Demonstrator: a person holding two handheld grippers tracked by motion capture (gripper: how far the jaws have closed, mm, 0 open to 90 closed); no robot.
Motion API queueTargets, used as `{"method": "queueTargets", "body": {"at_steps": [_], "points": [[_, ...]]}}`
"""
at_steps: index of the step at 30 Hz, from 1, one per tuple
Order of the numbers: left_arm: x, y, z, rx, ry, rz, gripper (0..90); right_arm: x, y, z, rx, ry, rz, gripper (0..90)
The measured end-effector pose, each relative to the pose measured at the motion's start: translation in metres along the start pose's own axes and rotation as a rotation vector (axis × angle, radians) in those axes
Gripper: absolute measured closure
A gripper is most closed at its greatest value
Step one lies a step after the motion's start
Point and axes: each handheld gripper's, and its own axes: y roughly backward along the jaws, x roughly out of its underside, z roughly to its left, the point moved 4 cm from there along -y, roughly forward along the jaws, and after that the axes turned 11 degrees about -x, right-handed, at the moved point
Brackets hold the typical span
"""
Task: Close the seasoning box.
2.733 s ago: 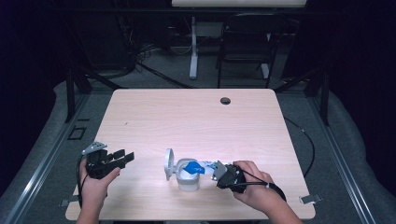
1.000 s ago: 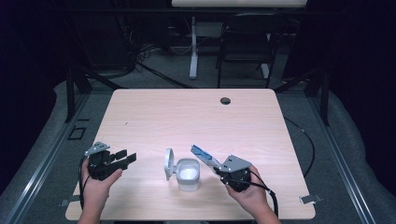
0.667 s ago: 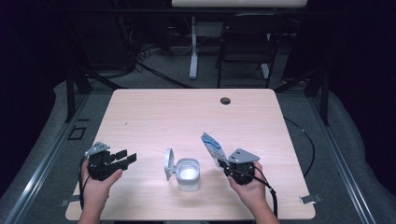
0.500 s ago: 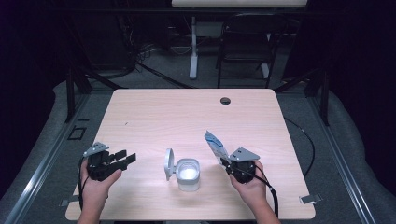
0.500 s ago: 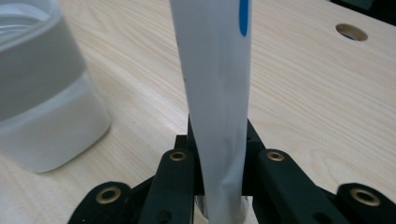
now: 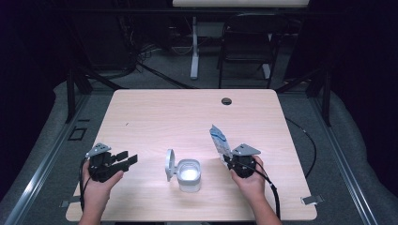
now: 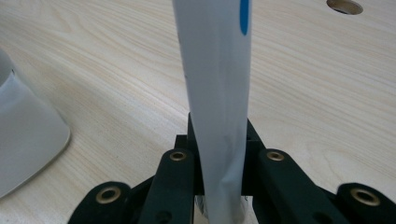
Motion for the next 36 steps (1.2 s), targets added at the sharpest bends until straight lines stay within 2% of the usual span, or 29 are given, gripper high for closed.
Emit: {"method": "queueTargets", "body": {"at_steps": [2,9,12,15,16,18,25,29,36], "points": [[0.0,0.0,0.0,0.001,-0.003,0.002,49.4,0.0,-0.001,0.001,-0.011,-0.004,-0.018,80.6],[0.0,0.0,-0.001,-0.001,0.0,-0.002,49.4,0.003,0.0,-0.001,-0.021,0.03,-0.025,76.4],[0.0,0.0,-0.001,-0.001,0.0,-0.003,49.4,0.006,0.001,-0.003,-0.023,0.001,-0.058,74.7],[0.0,0.0,-0.002,-0.003,-0.003,-0.001,49.4,0.011,0.002,-0.007,-0.031,-0.012,-0.054,72.0],[0.0,0.001,-0.002,-0.001,-0.008,0.003,49.4,0.012,0.004,-0.007,-0.027,0.0,-0.035,71.0],[0.0,0.001,-0.003,0.002,-0.011,0.003,49.4,0.013,0.006,-0.007,-0.027,0.011,-0.034,70.2],[-0.001,0.0,-0.009,0.002,-0.029,0.001,49.4,0.014,0.01,-0.008,-0.016,0.009,-0.037,63.1],[-0.001,-0.001,-0.015,0.01,-0.048,0.005,49.5,0.016,0.011,-0.005,-0.013,0.025,-0.017,57.0],[-0.002,-0.002,-0.027,0.038,-0.072,0.012,51.7,0.021,0.015,-0.002,-0.021,0.012,-0.028,51.1]]}}
